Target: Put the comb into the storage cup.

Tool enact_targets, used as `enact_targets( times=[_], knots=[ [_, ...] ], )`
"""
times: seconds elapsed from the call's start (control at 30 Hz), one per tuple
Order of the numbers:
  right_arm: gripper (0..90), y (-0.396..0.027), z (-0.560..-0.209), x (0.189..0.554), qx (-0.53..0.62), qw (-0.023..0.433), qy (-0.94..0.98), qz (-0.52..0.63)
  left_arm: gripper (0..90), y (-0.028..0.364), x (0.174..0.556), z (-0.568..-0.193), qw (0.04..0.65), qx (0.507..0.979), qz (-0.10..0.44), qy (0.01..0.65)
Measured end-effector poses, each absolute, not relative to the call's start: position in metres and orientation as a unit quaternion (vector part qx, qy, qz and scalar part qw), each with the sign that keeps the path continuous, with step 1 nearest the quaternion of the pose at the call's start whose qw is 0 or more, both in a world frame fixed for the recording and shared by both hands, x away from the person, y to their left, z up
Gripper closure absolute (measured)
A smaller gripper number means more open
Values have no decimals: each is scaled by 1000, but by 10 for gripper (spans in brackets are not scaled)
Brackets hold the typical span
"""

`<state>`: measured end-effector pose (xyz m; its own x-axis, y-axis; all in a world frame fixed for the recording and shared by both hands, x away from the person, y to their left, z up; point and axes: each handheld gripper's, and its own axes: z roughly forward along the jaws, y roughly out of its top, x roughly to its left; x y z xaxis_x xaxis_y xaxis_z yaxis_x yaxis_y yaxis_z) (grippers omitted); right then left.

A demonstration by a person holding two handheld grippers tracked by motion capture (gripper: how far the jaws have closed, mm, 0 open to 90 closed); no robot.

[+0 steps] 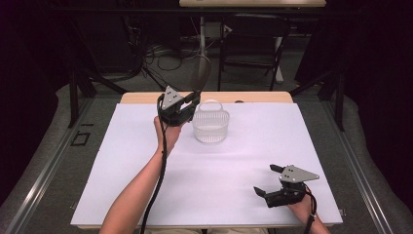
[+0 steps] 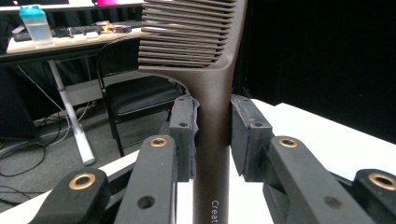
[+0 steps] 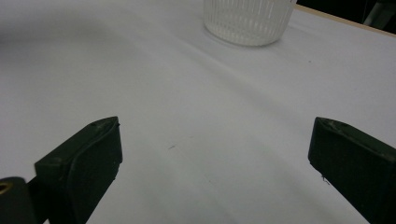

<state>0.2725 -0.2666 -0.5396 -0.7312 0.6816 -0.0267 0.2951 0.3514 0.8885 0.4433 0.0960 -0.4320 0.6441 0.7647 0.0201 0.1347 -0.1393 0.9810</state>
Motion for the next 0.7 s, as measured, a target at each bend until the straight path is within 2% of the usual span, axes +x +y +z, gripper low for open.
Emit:
enact_targets(
  times=[0.7],
  knots=[
    [27, -267, -539, 272, 306, 200, 797, 481, 720, 88, 449, -435, 585, 694, 270, 322]
  ],
)
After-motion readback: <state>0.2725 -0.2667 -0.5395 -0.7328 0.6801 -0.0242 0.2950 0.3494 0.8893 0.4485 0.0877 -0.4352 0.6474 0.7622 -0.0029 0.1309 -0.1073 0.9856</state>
